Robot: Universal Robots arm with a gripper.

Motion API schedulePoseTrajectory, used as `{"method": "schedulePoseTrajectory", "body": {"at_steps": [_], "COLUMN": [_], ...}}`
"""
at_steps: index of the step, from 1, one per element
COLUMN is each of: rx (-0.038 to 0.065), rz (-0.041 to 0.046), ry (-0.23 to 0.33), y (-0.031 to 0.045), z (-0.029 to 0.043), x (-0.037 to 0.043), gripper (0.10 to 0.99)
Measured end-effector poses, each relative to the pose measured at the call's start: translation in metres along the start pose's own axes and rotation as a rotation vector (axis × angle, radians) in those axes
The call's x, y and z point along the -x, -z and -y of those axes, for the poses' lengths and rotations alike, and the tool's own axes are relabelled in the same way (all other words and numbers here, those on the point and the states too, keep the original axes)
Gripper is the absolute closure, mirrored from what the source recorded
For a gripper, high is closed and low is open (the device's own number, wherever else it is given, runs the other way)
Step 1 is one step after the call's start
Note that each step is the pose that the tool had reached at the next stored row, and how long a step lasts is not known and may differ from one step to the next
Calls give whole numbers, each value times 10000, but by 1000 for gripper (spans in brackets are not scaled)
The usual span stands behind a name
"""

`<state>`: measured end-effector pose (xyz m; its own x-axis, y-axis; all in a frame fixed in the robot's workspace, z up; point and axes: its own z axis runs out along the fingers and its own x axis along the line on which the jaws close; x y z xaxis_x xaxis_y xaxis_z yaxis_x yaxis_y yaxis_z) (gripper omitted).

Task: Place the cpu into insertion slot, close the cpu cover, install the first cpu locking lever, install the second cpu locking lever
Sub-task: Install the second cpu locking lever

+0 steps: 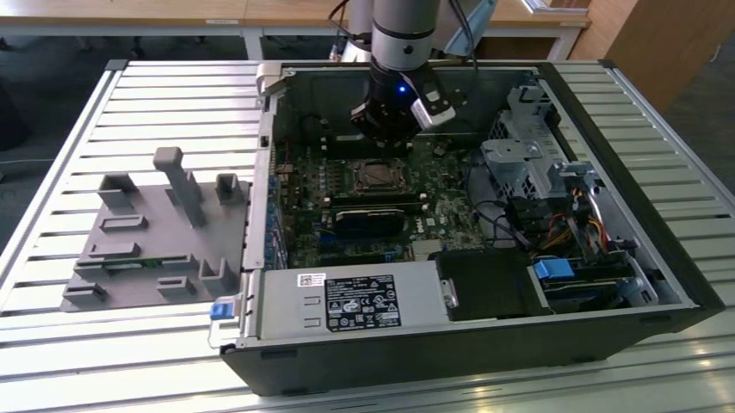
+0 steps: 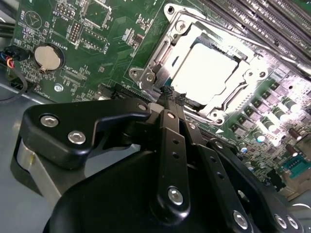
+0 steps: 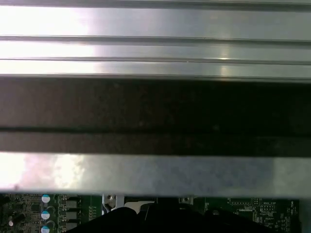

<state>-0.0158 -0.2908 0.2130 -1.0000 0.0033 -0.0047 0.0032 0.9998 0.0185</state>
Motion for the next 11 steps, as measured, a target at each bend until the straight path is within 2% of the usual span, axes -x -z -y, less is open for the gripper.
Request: {"method": "schedulePoseTrajectory", "body": {"at_steps": [7,11], "rx": [-2,-1], "rz": [-1,0], "ry": [-1,0], "y": [12,125], "z": [39,38], "x": [0,1], "gripper": [980,980]}}
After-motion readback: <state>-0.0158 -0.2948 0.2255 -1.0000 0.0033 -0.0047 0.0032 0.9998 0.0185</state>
